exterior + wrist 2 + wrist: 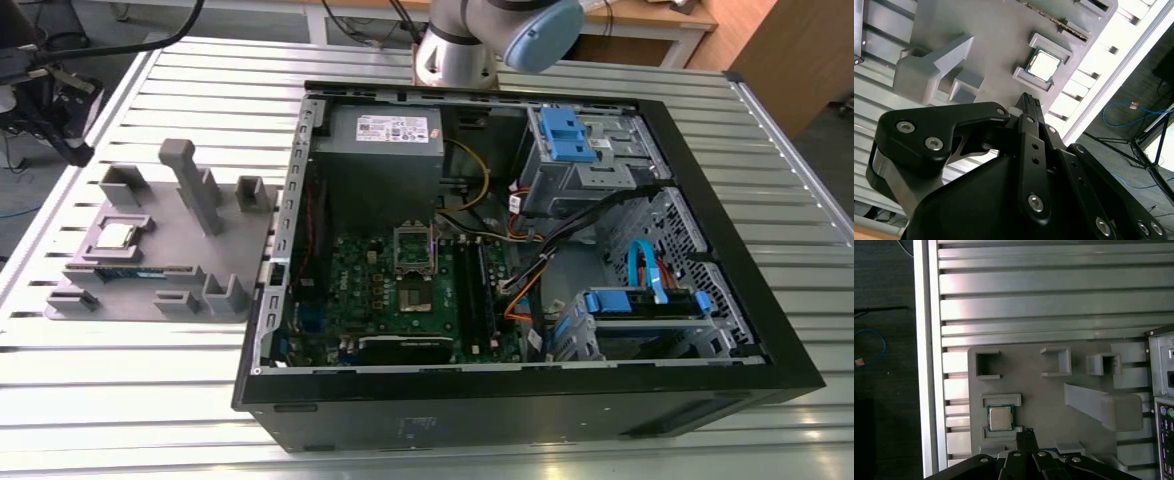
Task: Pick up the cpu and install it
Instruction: 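Reach for the cpu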
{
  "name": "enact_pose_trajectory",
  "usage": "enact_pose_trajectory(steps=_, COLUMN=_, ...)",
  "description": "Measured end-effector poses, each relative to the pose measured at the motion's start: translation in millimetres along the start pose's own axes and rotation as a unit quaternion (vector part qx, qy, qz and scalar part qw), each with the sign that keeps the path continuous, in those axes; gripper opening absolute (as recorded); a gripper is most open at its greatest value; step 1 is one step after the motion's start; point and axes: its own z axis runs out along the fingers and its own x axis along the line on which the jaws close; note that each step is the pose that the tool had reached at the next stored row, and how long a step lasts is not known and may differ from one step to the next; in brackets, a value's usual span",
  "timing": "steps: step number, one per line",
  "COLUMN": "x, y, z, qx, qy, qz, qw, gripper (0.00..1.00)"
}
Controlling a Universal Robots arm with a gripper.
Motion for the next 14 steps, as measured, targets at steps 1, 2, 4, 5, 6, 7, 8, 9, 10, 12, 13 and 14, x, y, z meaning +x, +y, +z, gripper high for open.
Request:
enact_pose_trajectory(steps=1, x=0.9, y=-0.1, z=0.6, qx=0.0, qy=0.0, qz=0.0, qw=1.0, gripper=0.11)
enact_pose_trajectory(steps=2, x=1.8, y=-0.2, z=1.1, qx=0.0, qy=0.0, qz=0.0, qw=1.0, gripper=0.11)
enact_pose_trajectory(steps=4, x=3.7, y=-0.4, z=2.2, qx=0.0, qy=0.0, qz=0.0, qw=1.0, gripper=0.11)
enact_pose_trajectory(steps=5, x=4.7, y=-0.5, z=2.8, qx=0.0, qy=0.0, qz=0.0, qw=1.0, gripper=0.11)
enact_pose_trajectory(steps=6, x=5.6, y=-0.6, z=3.4, qx=0.0, qy=0.0, qz=0.0, qw=1.0, gripper=0.11)
enact_pose_trajectory(steps=7, x=6.6, y=-0.7, z=4.1, qx=0.0, qy=0.0, qz=0.0, qw=1.0, gripper=0.11)
enact_pose_trajectory(steps=8, x=7.6, y=-0.8, z=5.0, qx=0.0, qy=0.0, qz=0.0, qw=1.0, gripper=0.11)
enact_pose_trajectory(steps=9, x=8.4, y=-0.9, z=5.9, qx=0.0, qy=0.0, qz=0.0, qw=1.0, gripper=0.11)
enact_pose_trajectory(steps=10, x=9.2, y=-1.0, z=6.7, qx=0.0, qy=0.0, qz=0.0, qw=1.0, gripper=0.11)
enact_pose_trajectory(steps=12, x=10.7, y=-1.2, z=8.1, qx=0.0, qy=0.0, qz=0.0, qw=1.0, gripper=0.11)
enact_pose_trajectory(steps=13, x=11.3, y=-1.3, z=8.7, qx=0.0, qy=0.0, qz=0.0, qw=1.0, gripper=0.11)
enact_pose_trajectory(steps=14, x=11.7, y=-1.3, z=9.1, qx=-0.0001, qy=-0.0001, qz=0.0, qw=1.0, gripper=0.11)
